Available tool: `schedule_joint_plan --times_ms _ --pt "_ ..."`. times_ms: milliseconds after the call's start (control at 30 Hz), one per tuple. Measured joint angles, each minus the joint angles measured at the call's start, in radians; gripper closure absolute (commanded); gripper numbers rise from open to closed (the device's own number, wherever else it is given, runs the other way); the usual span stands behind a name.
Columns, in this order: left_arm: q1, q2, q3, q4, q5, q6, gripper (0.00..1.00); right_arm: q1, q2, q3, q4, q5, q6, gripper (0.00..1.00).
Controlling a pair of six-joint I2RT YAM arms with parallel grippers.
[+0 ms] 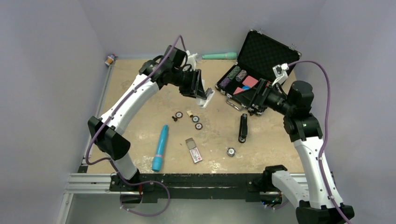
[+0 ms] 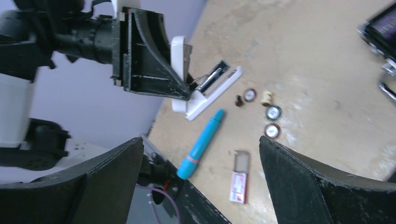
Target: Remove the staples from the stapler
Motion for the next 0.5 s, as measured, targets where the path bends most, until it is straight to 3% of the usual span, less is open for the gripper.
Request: schedule_joint_plan --times_ms 300,500 --pt "0.046 -0.045 0.153 0.145 0.247 -0.143 1.0 0.0 0.014 -0.006 0.425 -0.178 0.257 0.01" --pt "0.046 -0.07 0.137 0.344 0.362 -0.306 1.0 0.0 0.062 0.019 0.613 -0.197 0.371 0.01"
